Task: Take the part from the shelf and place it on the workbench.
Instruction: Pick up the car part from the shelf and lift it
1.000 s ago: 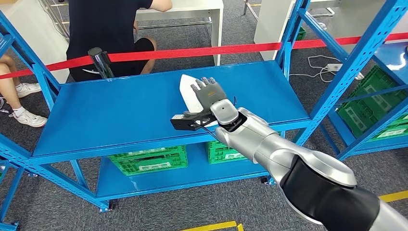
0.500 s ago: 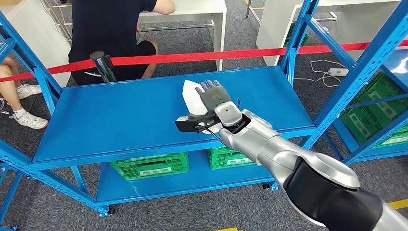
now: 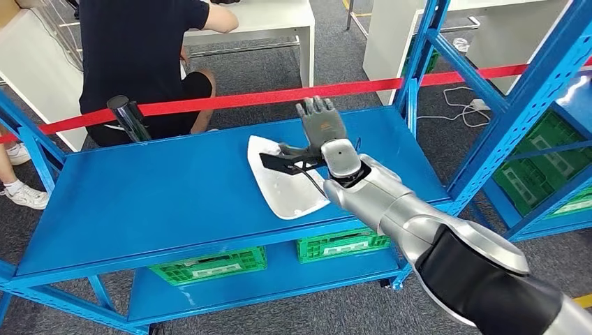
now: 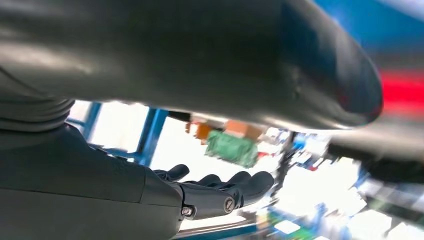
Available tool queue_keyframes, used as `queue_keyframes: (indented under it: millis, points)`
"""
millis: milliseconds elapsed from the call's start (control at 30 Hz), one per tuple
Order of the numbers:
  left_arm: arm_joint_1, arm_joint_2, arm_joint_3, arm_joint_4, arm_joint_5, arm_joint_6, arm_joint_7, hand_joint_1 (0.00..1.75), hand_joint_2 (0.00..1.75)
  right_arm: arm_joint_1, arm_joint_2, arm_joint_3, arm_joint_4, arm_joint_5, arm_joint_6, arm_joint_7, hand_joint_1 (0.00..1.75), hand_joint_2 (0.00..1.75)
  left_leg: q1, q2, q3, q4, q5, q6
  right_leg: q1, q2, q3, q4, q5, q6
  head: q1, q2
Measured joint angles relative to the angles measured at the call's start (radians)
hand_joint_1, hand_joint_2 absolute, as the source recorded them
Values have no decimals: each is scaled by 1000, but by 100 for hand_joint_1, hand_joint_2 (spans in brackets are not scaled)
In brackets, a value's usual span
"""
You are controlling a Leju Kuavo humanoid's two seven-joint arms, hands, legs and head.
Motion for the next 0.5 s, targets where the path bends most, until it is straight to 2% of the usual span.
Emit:
queue_keyframes:
  millis: [33,67,167,200,233,300,333,367,400,467,500]
  points:
    - [1,-1,2,0,0,0,0,0,0,5,-3,-25,-8,-5,-41,17,0,0,-1,0,6,-29,25,4,1,1,2,0,-8,6,0,0]
    - [1,-2,4,0,0,0,-1,0,0,11,-7,-51,-16,-11,-77,30,0,0,-3,-1,8,-38,30,8,1,2,2,-2,-15,12,0,0]
    - [0,-7,8,-1,-2,0,-1,0,0,31,-16,-140,-44,-35,-143,49,0,0,-1,-6,17,-45,24,22,0,0,3,-3,-32,30,1,0]
    - [0,-8,8,-1,-4,0,-1,0,0,36,-17,-171,-52,-46,-157,49,0,0,1,-5,21,-49,22,28,0,-3,-11,25,-47,34,2,0]
    - [0,-8,8,-1,-6,0,-1,0,0,41,-17,-202,-58,-59,-169,46,0,0,2,-4,25,-52,19,33,0,-5,-39,76,-70,37,3,0]
    - [-1,-8,8,-1,-11,0,-1,0,0,54,-18,-267,-67,-79,-180,35,0,0,2,-3,30,-52,10,40,1,-7,-125,212,-117,40,4,0]
    - [-1,-8,8,-1,-14,0,-1,0,0,62,-18,-298,-70,-86,-181,30,0,0,2,-4,33,-50,6,41,1,-7,-163,260,-122,41,4,0]
    - [-1,-8,8,-1,-16,0,-1,0,0,68,-18,-329,-73,-90,-180,26,0,0,2,-6,35,-48,2,42,0,-8,-185,273,-106,42,4,0]
    - [-2,-8,8,-1,-17,0,0,0,0,72,-18,-356,-76,-94,-180,23,0,0,2,-8,39,-46,-2,40,0,-8,-188,249,-71,42,4,0]
    - [-3,-9,8,-1,-21,0,1,0,0,72,-18,-401,-84,-99,-180,17,0,0,2,-11,47,-41,-10,35,-1,-10,-153,124,19,40,4,0]
    - [-4,-9,8,-1,-22,0,2,0,0,71,-17,-420,-87,-103,-178,14,0,0,1,-13,50,-38,-14,31,0,-11,-134,67,49,36,4,0]
